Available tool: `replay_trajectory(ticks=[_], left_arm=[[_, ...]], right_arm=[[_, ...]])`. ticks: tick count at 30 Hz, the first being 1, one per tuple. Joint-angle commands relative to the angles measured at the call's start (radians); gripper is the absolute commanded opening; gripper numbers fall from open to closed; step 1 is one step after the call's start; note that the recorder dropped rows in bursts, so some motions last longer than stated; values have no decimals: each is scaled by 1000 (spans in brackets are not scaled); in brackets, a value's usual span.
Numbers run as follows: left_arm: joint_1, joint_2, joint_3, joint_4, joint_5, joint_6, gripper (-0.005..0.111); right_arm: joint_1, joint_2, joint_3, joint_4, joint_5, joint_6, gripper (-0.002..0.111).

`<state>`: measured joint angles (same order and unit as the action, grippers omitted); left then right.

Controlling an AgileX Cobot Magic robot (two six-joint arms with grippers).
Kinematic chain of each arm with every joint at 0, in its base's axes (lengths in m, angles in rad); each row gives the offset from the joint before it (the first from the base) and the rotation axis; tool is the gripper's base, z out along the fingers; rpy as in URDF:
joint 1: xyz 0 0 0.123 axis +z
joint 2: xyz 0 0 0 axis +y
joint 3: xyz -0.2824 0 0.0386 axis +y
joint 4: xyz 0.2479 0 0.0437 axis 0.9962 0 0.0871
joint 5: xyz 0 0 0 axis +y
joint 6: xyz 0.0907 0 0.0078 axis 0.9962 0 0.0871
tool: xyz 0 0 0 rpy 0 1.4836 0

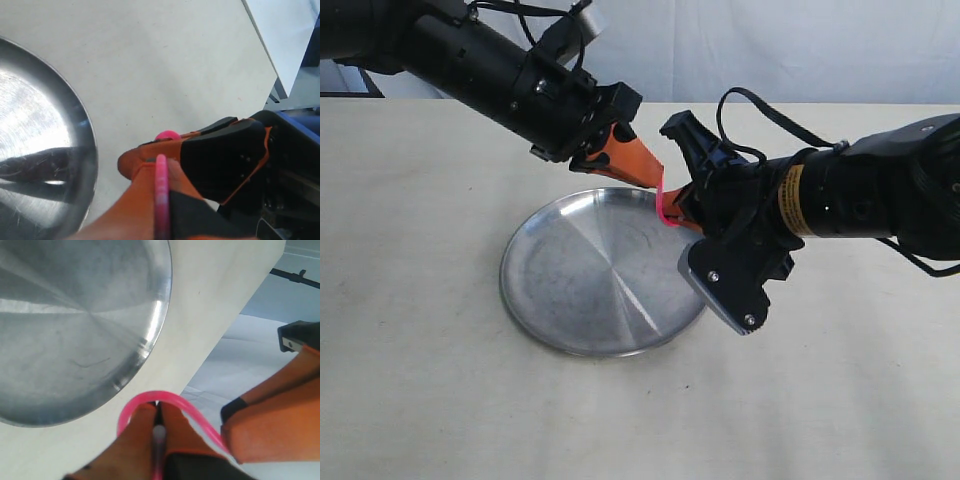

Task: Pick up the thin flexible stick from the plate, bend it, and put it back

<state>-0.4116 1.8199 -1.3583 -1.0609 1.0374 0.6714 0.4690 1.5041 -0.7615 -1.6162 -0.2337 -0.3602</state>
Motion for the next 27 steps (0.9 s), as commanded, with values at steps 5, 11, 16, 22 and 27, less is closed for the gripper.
replay_trajectory(ticks=[5,11,16,22,27], left_arm=[[0,-6,-24,-479,-203,-70,0],[0,-6,-24,-483,-206,-96,0],[0,-6,-24,-461,-211,-84,0],[0,-6,-24,-451,-211,-2,0],[0,-6,-24,-429,-239,38,0]], right_arm=[[31,7,17,-57,-163,-33,-1],[31,7,17,-57,-163,-39,-1],[31,7,17,35,-165,-36,-1],[31,7,17,122,-172,-32,-1],[31,7,17,258,-187,-1,-1]])
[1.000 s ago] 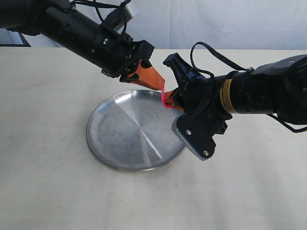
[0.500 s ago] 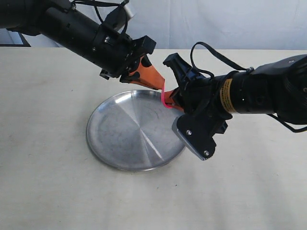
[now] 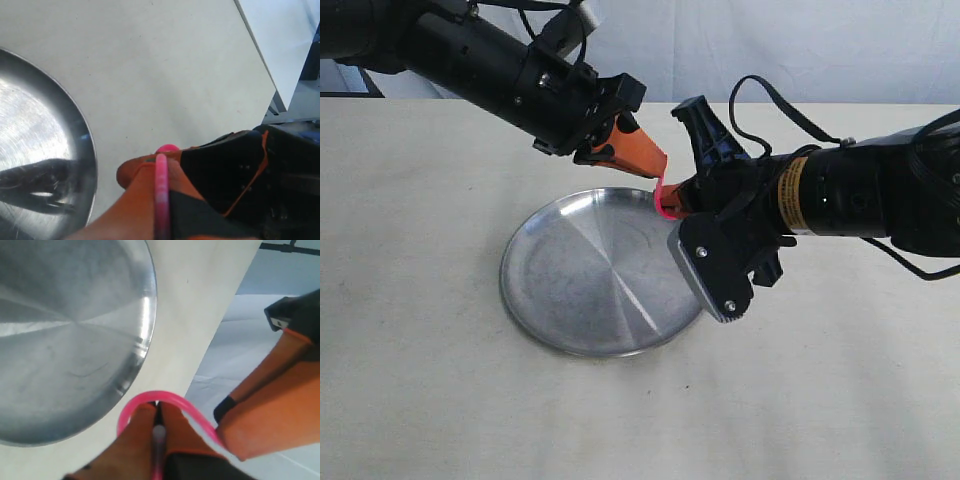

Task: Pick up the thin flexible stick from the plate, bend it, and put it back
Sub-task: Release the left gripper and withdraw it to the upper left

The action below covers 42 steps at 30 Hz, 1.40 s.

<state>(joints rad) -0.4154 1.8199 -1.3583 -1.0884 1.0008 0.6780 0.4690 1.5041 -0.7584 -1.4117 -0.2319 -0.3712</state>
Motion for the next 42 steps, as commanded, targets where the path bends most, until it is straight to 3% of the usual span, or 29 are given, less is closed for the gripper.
replay_trajectory(ticks=[1,5,8,13,31,42], left_arm=[[4,-6,-24,-394,-209,31,0],[4,-6,-24,-365,-217,35,0],[4,-6,-24,-338,-220,39,0],[4,-6,-24,-317,-237,39,0],[4,-6,-24,-266,-246,39,0],[4,-6,-24,-97,-283,-2,0]], right_arm=[[31,7,14,79,-195,22,-1],[31,7,14,188,-225,40,-1],[31,7,14,332,-216,183,-1],[31,7,14,419,-127,355,-1],[31,7,14,419,6,802,-1],[31,7,14,548,6,1002,-1]])
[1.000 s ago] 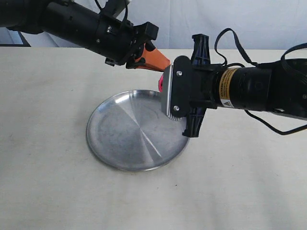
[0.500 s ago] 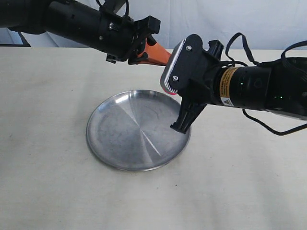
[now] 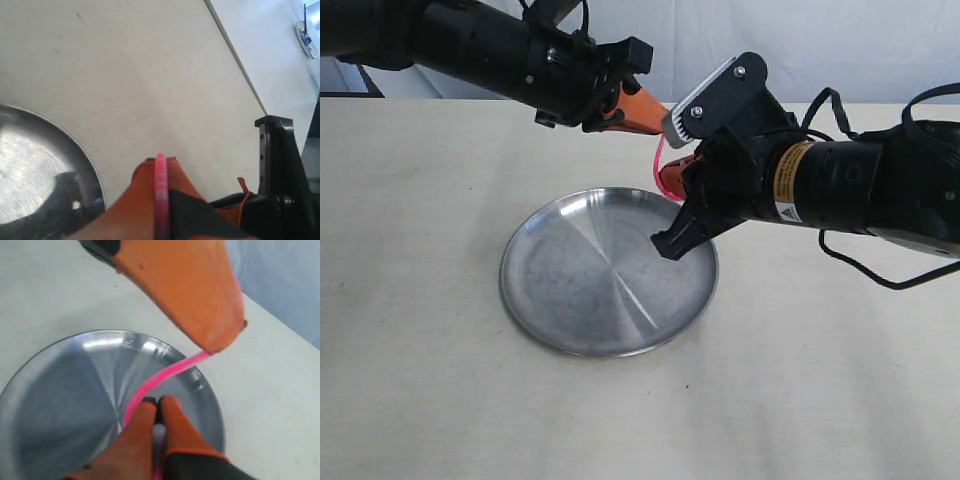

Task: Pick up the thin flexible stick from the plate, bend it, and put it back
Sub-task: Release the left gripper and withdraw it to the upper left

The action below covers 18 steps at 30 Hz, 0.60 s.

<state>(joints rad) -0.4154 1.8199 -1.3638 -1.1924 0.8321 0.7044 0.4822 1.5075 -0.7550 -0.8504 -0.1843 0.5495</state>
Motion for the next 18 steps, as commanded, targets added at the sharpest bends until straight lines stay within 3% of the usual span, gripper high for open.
replay_trajectory(ticks=[1,9,18], left_arm=[[4,-6,-18,22,-120,-38,0],[4,-6,-14,304,-139,-174,0],[4,-6,34,350,-159,-188,0]], right_arm=[[18,4,11,-13,-37,106,-1],[18,4,11,-13,-18,264,-1],[18,4,11,-13,24,273,-1]])
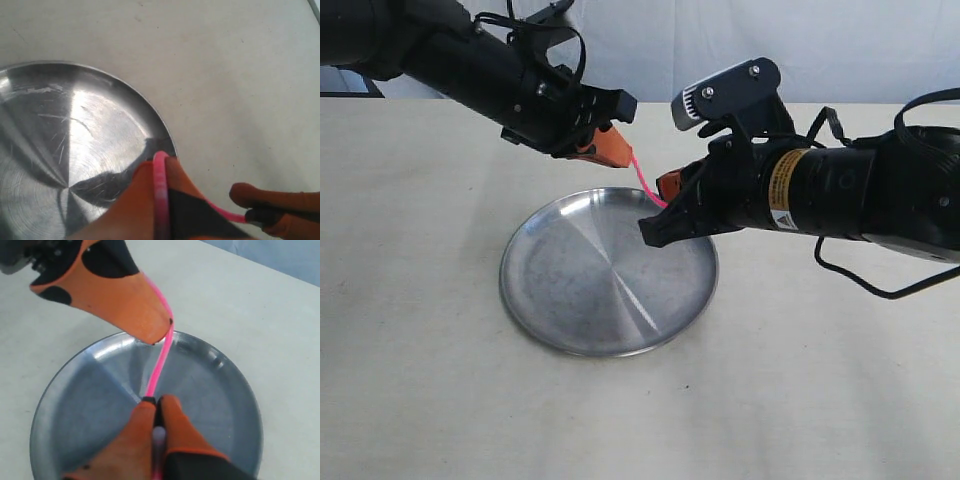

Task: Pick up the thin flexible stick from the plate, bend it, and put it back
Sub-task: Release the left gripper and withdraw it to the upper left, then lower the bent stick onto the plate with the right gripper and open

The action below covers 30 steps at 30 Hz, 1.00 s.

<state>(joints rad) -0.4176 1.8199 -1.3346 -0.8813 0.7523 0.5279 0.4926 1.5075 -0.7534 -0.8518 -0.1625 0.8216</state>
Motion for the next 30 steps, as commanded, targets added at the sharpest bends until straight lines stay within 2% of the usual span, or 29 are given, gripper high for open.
replay_trajectory(ticks=[1,4,7,14,17,20,26,30], left_arm=[[6,-6,5,44,-74,-19,0],[6,-6,5,79,-61,-32,2],[6,-6,5,109,-32,-55,10],[7,-6,5,160,14,-75,43],[30,-10,5,213,16,-115,50],[84,-28,5,247,16,-152,51],[248,-83,5,255,51,-159,50],[356,-125,5,250,97,-159,50]], right_arm=[[7,4,9,-12,3,3,-1],[7,4,9,-9,3,17,-1],[7,4,9,16,3,21,-1],[7,4,9,20,4,24,-1],[7,8,9,26,4,24,-1],[7,48,9,56,3,22,-1],[7,196,-13,89,-60,15,-1],[7,273,-82,176,-81,-4,-1]])
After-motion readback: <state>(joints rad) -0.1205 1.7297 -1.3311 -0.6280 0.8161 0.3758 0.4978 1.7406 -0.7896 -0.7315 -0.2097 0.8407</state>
